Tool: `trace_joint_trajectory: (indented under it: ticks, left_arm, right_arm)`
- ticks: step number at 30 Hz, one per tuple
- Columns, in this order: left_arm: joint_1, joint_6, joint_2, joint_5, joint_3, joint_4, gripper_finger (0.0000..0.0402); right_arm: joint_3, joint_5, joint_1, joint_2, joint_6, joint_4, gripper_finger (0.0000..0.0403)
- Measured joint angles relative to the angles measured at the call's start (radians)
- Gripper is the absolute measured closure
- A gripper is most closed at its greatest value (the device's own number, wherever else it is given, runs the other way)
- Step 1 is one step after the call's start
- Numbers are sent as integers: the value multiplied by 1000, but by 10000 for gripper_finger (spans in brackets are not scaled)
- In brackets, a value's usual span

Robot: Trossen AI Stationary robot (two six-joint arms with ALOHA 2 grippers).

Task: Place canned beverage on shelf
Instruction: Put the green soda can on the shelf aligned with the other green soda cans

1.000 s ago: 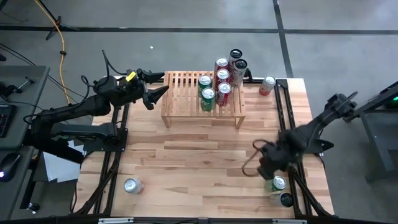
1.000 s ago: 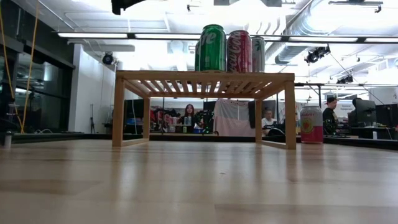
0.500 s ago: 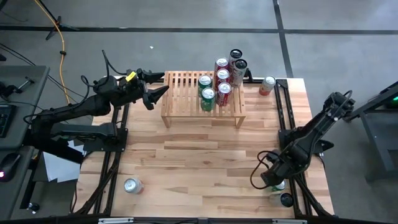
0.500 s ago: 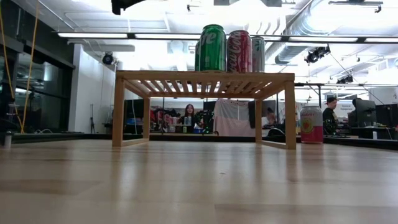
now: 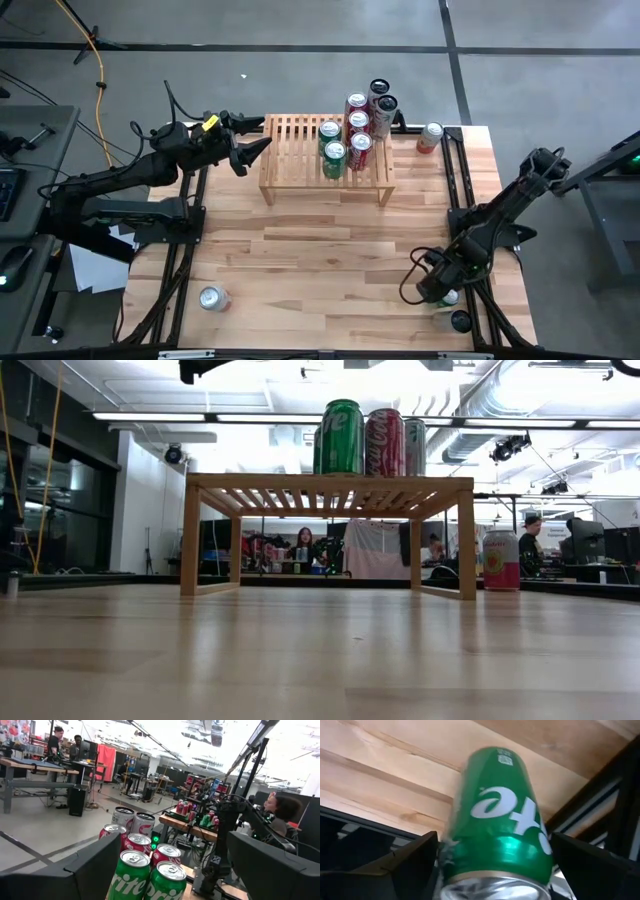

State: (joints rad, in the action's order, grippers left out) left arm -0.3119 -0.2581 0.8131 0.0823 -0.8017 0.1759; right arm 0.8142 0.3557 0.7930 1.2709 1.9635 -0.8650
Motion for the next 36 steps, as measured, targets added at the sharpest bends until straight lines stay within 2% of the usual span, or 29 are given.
trace_joint_trajectory:
  ticks: [4,6,10,12,15,18,22,25,32,36]
  left_arm:
    - [0,-1,0,0,0,0,49]
    - [0,-1,0,0,0,0,49]
    - [0,-4,0,0,0,1,49]
    - [0,-18,0,-3,0,1,49]
    - [1,-20,0,-20,-1,0,49]
    - [1,-18,19,-41,-36,-52,49]
    - [1,48,79,-61,-166,-232,49]
    - [1,90,153,-124,-303,-386,49]
    - [23,194,361,-354,-608,-738,49]
    - [50,210,447,-435,-713,-830,49]
  right_arm:
    - [-5,30,0,0,-23,-1,41]
    - [-5,33,0,0,-34,2,59]
    - [24,33,-2,0,-90,-13,120]
    - [65,24,-9,-4,-145,-26,120]
    - [155,-52,-28,-23,-276,-84,120]
    - [269,-172,-68,-42,-410,-165,120]
    - [436,-314,-175,-47,-617,-248,120]
    - [533,-380,-288,-33,-791,-264,120]
    - [769,-449,-548,92,-1291,-267,120]
    - [921,-495,-655,196,-1547,-263,120]
